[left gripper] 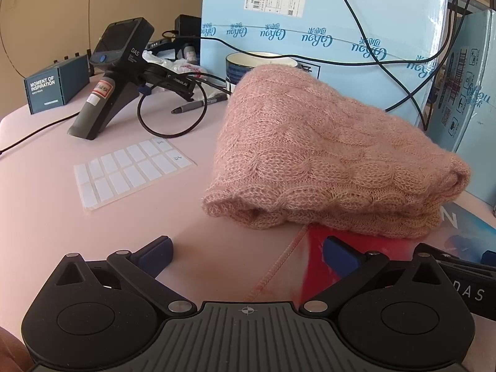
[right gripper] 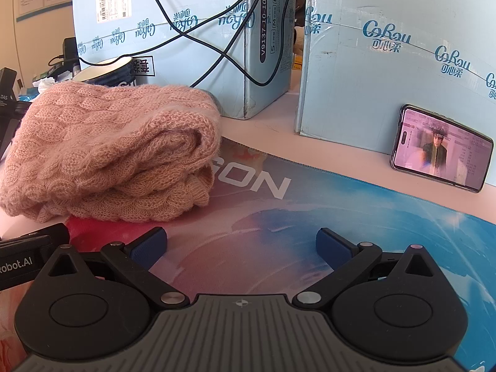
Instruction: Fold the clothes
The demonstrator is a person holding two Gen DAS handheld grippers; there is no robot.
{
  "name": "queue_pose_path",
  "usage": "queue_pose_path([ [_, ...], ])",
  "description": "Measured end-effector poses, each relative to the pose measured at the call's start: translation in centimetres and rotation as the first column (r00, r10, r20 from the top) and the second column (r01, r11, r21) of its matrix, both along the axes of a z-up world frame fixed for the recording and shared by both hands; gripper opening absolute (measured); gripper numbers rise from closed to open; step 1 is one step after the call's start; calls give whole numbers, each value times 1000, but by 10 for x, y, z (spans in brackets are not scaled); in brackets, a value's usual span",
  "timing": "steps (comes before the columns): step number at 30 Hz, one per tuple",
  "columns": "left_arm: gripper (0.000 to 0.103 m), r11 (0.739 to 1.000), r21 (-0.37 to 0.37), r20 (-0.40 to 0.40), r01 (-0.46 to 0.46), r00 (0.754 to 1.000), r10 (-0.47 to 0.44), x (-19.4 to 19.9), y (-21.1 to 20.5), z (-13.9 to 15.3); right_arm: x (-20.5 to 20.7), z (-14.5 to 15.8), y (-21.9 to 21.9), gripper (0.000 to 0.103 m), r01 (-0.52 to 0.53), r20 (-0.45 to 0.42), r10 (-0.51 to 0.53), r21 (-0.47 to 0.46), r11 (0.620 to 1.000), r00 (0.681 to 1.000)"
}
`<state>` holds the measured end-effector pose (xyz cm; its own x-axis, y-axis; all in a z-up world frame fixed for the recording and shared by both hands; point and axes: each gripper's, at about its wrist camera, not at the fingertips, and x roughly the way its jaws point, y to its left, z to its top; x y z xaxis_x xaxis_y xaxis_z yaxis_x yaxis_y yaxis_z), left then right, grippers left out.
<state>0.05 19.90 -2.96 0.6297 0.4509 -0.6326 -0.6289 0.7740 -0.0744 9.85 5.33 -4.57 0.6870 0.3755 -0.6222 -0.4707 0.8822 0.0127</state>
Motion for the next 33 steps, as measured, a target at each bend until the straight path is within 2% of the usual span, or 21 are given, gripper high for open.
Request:
queue_pose_path([
  [10,103,1000,16,-14,-2,1000,2,2,-3,-1,0,0,0,103,0,0,0,0,1000,1000],
  [22,103,1000,3,11,-8,1000,8,-3,-2,0,0,0,0,103,0,1,0,0,1000,1000],
  [33,103,1000,19,-27,-7,1000,7,2,-4,0,0,0,1,103,0,1,0,0,1000,1000],
])
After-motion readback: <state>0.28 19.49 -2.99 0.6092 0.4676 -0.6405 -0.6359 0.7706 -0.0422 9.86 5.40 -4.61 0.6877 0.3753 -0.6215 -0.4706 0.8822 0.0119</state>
